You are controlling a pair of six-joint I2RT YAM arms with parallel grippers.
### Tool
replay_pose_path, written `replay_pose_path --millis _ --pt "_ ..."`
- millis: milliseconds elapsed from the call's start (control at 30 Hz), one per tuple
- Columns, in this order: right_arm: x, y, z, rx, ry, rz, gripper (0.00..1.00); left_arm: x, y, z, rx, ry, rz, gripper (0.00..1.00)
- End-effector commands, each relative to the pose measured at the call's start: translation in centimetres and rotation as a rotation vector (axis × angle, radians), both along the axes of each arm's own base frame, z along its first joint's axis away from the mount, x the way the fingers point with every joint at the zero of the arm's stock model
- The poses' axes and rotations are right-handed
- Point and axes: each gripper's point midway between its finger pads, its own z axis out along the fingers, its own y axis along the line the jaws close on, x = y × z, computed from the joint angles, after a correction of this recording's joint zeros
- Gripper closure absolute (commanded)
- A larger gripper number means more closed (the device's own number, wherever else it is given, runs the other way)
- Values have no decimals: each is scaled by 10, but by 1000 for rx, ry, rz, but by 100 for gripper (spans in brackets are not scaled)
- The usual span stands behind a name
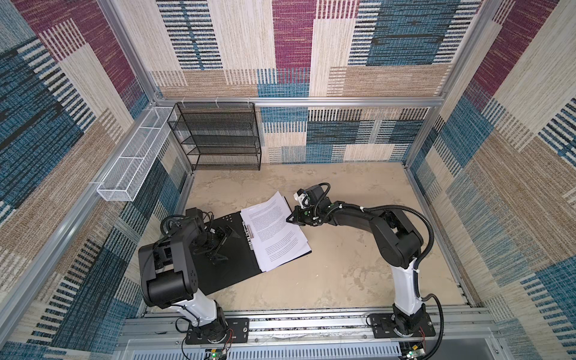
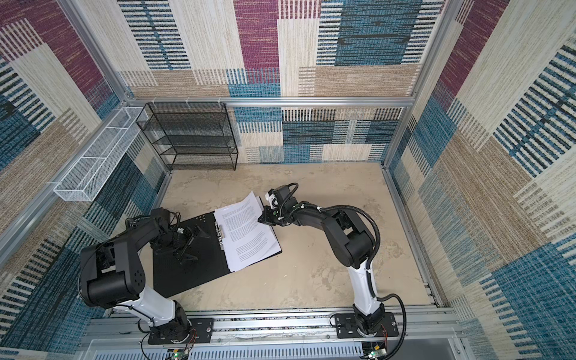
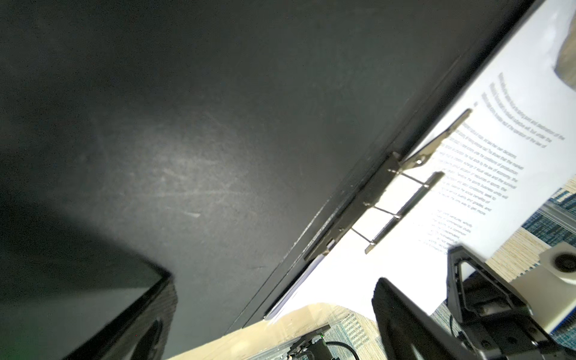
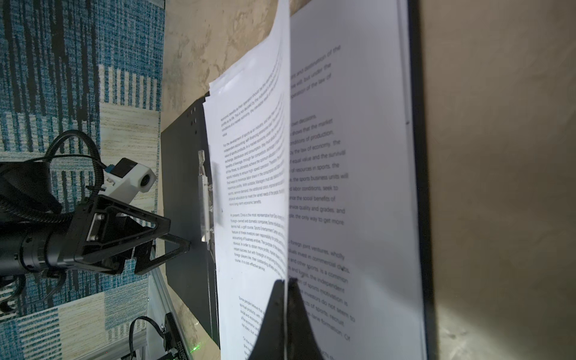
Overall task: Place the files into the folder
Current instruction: 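Lay the text sheet onto the folder papers with the right gripper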
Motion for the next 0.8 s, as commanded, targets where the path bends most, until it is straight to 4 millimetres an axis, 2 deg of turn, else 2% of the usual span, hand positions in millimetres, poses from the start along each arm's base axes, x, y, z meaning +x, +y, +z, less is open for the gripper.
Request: replay_pose_path --millis 0,233,767 --pt "8 2 8 23 -26 -40 100 -1 4 -8 31 1 -23 1" --pt "8 1 6 30 -17 -60 100 -1 4 -8 34 1 -23 1" --pt "3 14 3 30 -15 8 100 0 3 -9 22 1 -23 1"
